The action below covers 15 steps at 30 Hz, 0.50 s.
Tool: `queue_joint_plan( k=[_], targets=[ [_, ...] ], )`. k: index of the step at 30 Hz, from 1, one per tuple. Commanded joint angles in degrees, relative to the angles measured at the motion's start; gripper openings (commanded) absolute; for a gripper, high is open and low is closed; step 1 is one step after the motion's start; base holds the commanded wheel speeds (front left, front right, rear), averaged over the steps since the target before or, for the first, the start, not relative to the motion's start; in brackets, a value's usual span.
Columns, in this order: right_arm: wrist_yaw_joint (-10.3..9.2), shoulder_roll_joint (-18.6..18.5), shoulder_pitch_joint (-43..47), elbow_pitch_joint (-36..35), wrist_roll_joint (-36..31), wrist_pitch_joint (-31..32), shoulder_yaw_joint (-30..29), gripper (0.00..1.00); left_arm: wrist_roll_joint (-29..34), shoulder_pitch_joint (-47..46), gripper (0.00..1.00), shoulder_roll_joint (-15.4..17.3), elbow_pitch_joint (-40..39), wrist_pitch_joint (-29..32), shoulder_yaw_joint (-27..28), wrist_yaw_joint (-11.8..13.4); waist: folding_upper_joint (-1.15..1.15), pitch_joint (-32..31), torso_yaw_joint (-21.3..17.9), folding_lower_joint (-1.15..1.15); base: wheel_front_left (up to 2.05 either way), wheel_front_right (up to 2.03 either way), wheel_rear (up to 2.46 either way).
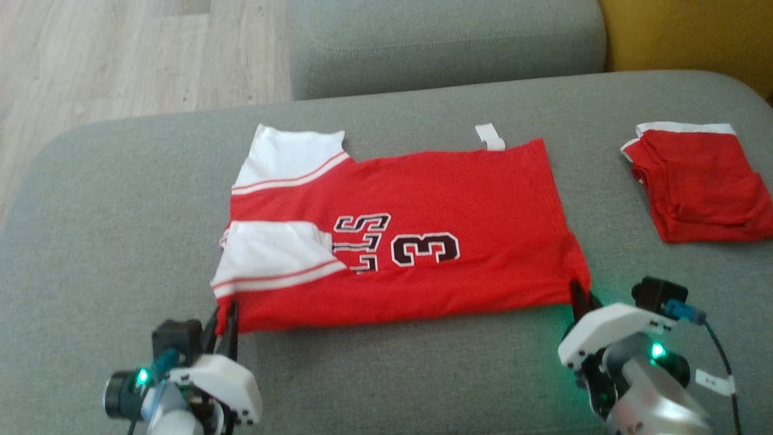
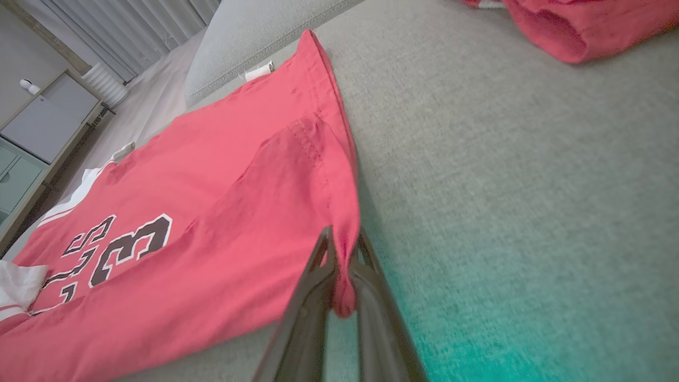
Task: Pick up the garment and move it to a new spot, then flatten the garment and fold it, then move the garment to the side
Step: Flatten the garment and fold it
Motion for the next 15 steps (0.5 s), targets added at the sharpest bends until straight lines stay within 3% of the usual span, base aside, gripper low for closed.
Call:
queue_joint_plan(
  k=[1,4,5,6,8,9,15],
  targets=[
    [-0.05,0.34,0.0,-2.06,-0.22,0.38,1.04,0.0,-0.49,-0.89,0.0,1.37,-2.35,0.37,1.41,-0.39,0.0,-0.65,-0.13,0.0,0.0,0.0,0.0],
    [-0.05,0.34,2.17,-3.39,-0.02,2.02,0.88,0.0,-0.73,0.77,0.0,1.18,-2.84,1.84,0.5,-0.79,0.0,-0.94,-0.29,0.0,0.0,0.0,0.0],
    [-0.05,0.33,2.65,-3.55,-0.37,2.12,0.44,0.36,-0.83,1.14,0.06,1.05,-2.92,2.3,0.27,-0.81,0.0,-0.95,-0.39,0.0,0.0,0.0,0.0],
    [-0.05,0.29,2.98,-3.7,-1.02,2.05,0.06,1.0,-0.85,1.39,0.33,0.97,-2.95,2.75,0.02,-0.79,0.0,-0.92,-0.47,0.0,0.0,0.0,0.0],
    [-0.05,0.29,3.31,-4.3,-1.94,1.91,-0.97,1.0,-0.85,1.53,0.93,0.84,-3.09,3.15,-0.25,-0.54,0.0,-0.8,-0.64,0.0,0.0,0.0,0.0],
    [-0.05,0.3,3.33,-4.85,-2.42,1.7,-1.47,1.0,-0.85,1.5,1.0,0.83,-3.19,3.18,-0.28,-0.37,0.0,-0.71,-0.75,0.0,0.0,0.0,0.0],
    [-0.05,0.31,3.07,-11.43,-6.77,-1.35,-5.89,1.0,-1.36,-0.06,1.0,0.94,-5.33,0.41,1.75,2.11,0.0,0.06,-1.58,0.0,0.0,0.0,0.0]
  ],
)
